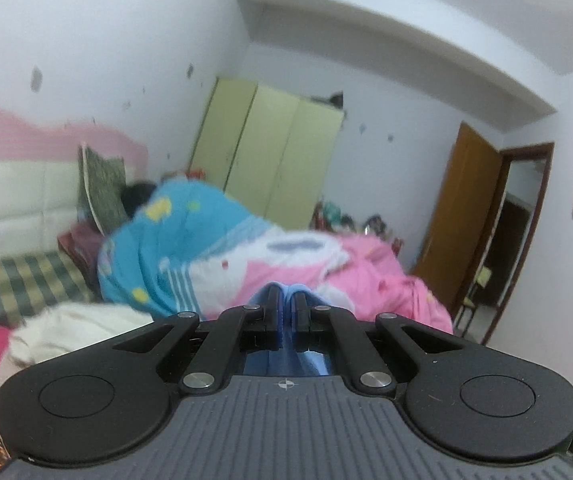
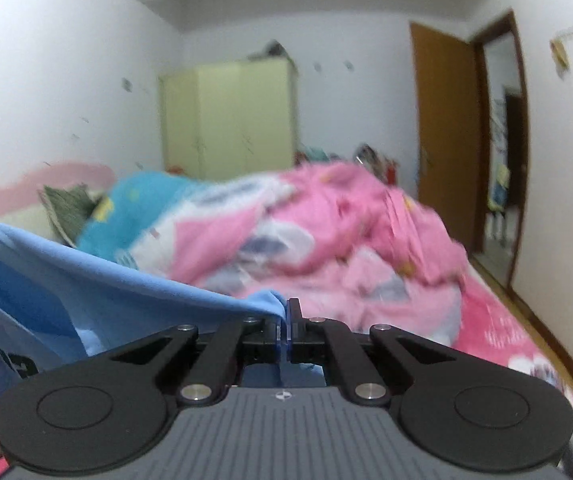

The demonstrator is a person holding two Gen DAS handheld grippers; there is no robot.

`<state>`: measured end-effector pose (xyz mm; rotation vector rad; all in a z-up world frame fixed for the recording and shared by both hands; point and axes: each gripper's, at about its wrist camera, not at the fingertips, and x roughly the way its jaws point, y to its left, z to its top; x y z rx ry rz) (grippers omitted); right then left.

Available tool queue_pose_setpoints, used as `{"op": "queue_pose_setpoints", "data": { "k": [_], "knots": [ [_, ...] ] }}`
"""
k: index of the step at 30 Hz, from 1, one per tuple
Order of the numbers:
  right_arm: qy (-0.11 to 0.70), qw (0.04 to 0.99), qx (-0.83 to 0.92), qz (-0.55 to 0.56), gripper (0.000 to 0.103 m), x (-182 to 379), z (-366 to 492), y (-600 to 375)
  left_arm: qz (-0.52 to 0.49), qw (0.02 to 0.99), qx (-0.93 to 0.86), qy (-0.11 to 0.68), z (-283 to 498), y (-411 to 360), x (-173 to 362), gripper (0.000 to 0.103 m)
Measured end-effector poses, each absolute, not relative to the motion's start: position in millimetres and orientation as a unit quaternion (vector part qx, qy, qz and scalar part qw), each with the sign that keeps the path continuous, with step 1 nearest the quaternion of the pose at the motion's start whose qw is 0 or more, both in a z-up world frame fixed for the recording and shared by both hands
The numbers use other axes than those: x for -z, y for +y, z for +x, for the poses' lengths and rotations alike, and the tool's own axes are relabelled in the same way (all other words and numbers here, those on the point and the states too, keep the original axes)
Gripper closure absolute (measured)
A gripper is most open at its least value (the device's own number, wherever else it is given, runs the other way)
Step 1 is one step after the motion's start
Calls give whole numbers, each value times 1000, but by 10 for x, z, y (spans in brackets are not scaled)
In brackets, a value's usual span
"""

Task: Fold clothes
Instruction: 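Lift the blue T-shirt up with both grippers to shake it open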

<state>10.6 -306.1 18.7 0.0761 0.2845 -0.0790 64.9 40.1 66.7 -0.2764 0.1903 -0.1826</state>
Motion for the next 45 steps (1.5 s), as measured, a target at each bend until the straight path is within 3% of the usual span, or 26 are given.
{"op": "queue_pose_setpoints", "data": {
  "k": [13,21,33,45],
  "knots": [
    [85,993,-26,79,101,-1196,-668,-3035,-126,985,94,65,221,597,-1354,102],
    [121,990,21,67,101,-1173,-395,-2868,-168,970,138,109,682,767,-1069,102],
    [280,948,128,80,101,-136,1025,-2871,-194,945,169,202,2049,725,179,102],
    [296,927,158,169,101,1617,2533,-3511,-106,944,164,267,3627,-1,1582,102]
  ]
}}
